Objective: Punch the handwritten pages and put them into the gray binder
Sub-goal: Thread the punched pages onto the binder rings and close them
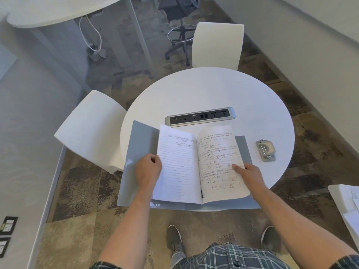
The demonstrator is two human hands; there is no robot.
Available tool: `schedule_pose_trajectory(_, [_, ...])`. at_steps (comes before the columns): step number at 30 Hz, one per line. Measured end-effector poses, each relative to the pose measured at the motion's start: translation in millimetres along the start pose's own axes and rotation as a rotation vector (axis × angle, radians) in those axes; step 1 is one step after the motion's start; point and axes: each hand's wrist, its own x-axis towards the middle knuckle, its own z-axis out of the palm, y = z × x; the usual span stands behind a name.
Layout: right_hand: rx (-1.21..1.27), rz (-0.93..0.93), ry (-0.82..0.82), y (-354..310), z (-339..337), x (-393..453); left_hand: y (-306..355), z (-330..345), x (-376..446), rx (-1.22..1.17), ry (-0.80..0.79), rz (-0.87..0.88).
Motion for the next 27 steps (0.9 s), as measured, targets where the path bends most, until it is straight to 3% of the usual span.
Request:
schedule_pose_trajectory(5, [0.015,0.066,0.021,10,-4,6,-24,-9,10,0.32,0.116,0.082])
schedule_pose_trajectory(9, [0.032,0.085,0.036,13,-5,8,-32,-1,12,0.531,0.03,0.055])
schedule_pose_trajectory(14, [0.051,0.07,0.009,6,-2,4,-45,10,10,0.592,-0.012,0.059])
schedule_pose_trajectory(21, [0.24,-0.069,-0.309,-41,31,-10,-49,11,12,0.336,0.061,0.001])
schedule_pose_trajectory(27, [0.118,-0.174,-0.59,-62,100,-18,-38,1,9,-0.1,-0.039,-0.161])
